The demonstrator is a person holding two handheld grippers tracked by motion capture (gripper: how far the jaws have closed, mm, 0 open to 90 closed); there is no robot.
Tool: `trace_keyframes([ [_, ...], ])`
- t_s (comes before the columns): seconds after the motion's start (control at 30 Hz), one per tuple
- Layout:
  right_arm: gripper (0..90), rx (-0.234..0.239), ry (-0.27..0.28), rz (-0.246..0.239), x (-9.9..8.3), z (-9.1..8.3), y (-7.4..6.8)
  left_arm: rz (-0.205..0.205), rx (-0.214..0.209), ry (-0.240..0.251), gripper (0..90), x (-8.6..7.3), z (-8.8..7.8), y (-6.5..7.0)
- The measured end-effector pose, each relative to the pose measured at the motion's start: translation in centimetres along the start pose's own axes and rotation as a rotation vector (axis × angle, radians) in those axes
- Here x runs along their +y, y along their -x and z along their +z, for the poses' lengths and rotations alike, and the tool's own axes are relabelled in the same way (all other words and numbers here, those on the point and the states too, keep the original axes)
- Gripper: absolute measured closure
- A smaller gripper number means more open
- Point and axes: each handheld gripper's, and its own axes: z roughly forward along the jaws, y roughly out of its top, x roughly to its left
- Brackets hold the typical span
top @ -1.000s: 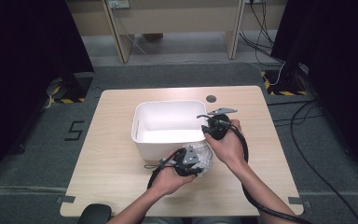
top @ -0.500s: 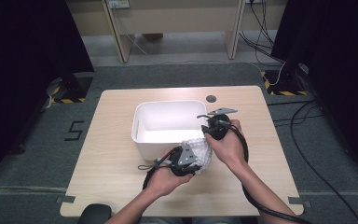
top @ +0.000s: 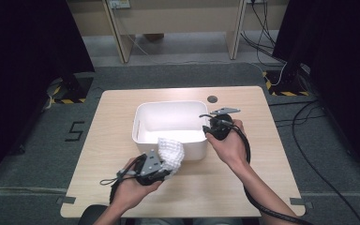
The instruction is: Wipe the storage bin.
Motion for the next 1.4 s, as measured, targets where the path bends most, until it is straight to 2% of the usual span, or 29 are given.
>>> trace_keyframes([
  [0.13, 64.1, 0.002, -0.007, 0.008, -0.1, -0.1, 0.0, -0.047, 0.049, 0.003, 68.8, -1.7, -2.2, -1.4],
  [0.33, 64.7, 0.003, -0.021, 0.011, -0.2, 0.0, -0.1, -0.095, 0.132, -0.001, 68.8, -3.7, -4.8, -3.0],
  [0.53, 67.6, 0.012, -0.029, 0.021, -0.1, 0.0, -0.1, -0.151, 0.2, 0.003, 68.8, -5.2, -6.6, -4.6],
  [0.67, 70.4, 0.016, -0.034, 0.016, 0.0, 0.0, -0.2, -0.183, 0.244, -0.007, 68.8, -6.1, -7.3, -5.8],
  [0.77, 71.4, 0.013, -0.04, 0.018, 0.0, 0.0, -0.1, -0.198, 0.266, -0.017, 68.8, -6.5, -7.4, -6.6],
  [0.97, 77.3, 0.008, -0.049, 0.012, 0.1, -0.1, 0.5, -0.222, 0.273, -0.017, 68.7, -6.6, -6.7, -7.8],
  [1.2, 87.9, 0.028, -0.081, 0.005, 0.4, -0.4, 1.4, -0.22, 0.284, -0.017, 68.7, -6.0, -5.6, -9.3],
  [1.33, 88.1, 0.05, -0.093, -0.02, 0.4, -0.5, 1.9, -0.227, 0.294, -0.022, 68.7, -5.7, -4.7, -10.4],
  [1.4, 82.5, 0.065, -0.087, -0.017, 0.3, -0.6, 2.1, -0.227, 0.292, -0.026, 68.7, -5.6, -4.1, -10.9],
])
